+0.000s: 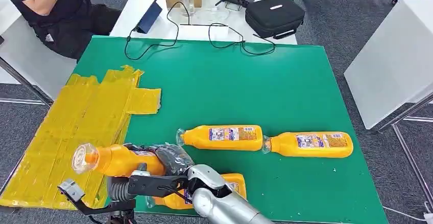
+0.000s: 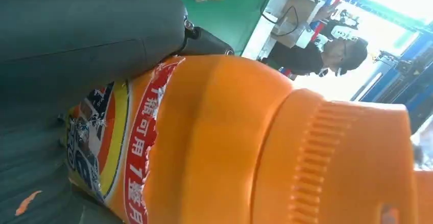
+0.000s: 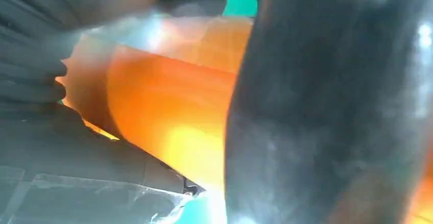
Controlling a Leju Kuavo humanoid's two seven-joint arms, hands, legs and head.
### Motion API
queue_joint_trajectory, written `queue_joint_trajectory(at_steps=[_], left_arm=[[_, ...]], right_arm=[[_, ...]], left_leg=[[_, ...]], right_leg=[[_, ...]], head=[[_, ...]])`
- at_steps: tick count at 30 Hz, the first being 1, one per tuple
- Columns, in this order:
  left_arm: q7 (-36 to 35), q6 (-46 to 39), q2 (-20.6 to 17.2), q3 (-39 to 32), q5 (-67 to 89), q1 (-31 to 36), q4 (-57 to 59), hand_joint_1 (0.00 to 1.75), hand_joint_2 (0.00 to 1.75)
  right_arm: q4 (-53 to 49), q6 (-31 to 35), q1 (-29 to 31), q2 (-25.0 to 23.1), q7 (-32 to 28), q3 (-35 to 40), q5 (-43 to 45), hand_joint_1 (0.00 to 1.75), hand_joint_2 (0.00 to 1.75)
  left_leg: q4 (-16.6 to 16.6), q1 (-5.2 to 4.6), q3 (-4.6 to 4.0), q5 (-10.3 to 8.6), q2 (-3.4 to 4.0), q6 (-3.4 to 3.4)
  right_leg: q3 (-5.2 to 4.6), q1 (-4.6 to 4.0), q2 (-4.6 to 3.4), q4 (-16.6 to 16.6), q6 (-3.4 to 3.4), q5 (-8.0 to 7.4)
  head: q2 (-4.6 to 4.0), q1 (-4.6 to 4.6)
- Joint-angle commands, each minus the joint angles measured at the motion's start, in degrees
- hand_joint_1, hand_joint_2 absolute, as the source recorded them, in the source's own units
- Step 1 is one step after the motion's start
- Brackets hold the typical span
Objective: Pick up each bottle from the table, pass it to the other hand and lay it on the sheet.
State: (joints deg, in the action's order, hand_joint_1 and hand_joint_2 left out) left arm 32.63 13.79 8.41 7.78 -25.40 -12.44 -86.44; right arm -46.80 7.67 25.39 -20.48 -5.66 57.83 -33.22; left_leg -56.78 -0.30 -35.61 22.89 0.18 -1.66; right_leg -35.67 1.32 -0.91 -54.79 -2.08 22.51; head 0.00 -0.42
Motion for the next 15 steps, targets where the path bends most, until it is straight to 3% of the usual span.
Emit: queue_joint_trajectory(at_steps=[1, 2, 3, 10, 15], left_arm=[[1.0, 1.5, -0.4, 2.0, -0.4, 4.6, 1.6, 1.75, 1.75], [1.2, 1.4, -0.3, 1.8, -0.4, 4.3, 1.3, 1.75, 1.75], [1.3, 1.4, -0.2, 1.5, -0.4, 3.9, 0.9, 1.75, 1.75], [5.1, -6.2, 0.1, -4.8, 8.1, -0.2, -4.1, 1.75, 1.75], [5.8, -7.9, 0.1, -6.3, 10.2, -0.7, -5.1, 1.75, 1.75]], right_arm=[[4.3, 3.8, -3.5, 0.7, -1.0, -0.9, -1.5, 0.00, 1.75], [3.2, 4.8, -4.1, 1.1, -1.4, -2.4, -2.6, 0.00, 1.75], [1.2, 5.4, -5.3, 1.8, -1.6, -4.7, -2.8, 0.00, 0.00], [-25.0, 12.9, -18.3, 9.7, -3.0, -15.2, -9.3, 0.00, 0.00], [-28.9, 12.0, -19.9, 10.9, -2.0, -15.9, -10.2, 0.00, 0.00]], left_leg=[[0.1, 0.05, 0.24, 0.02, -0.33, 0.11], [0.1, 0.05, 0.18, 0.00, -0.29, 0.09], [0.1, 0.06, 0.27, 0.04, -0.37, 0.12], [0.0, 0.10, 0.14, 0.07, -0.33, 0.07], [0.0, 0.07, 0.16, 0.17, -0.19, 0.11]], right_leg=[[0.33, -0.07, 0.38, 0.1, 0.12, 0.11], [0.26, -0.06, 0.33, 0.1, 0.09, 0.08], [0.37, -0.07, 0.43, 0.1, 0.13, 0.13], [0.30, -0.10, 0.34, 0.1, 0.09, 0.12], [0.32, -0.08, 0.21, 0.0, 0.12, 0.16]], head=[[0.00, 0.02], [0.00, 0.00], [0.00, 0.02], [0.00, 0.02], [0.00, 0.00]])
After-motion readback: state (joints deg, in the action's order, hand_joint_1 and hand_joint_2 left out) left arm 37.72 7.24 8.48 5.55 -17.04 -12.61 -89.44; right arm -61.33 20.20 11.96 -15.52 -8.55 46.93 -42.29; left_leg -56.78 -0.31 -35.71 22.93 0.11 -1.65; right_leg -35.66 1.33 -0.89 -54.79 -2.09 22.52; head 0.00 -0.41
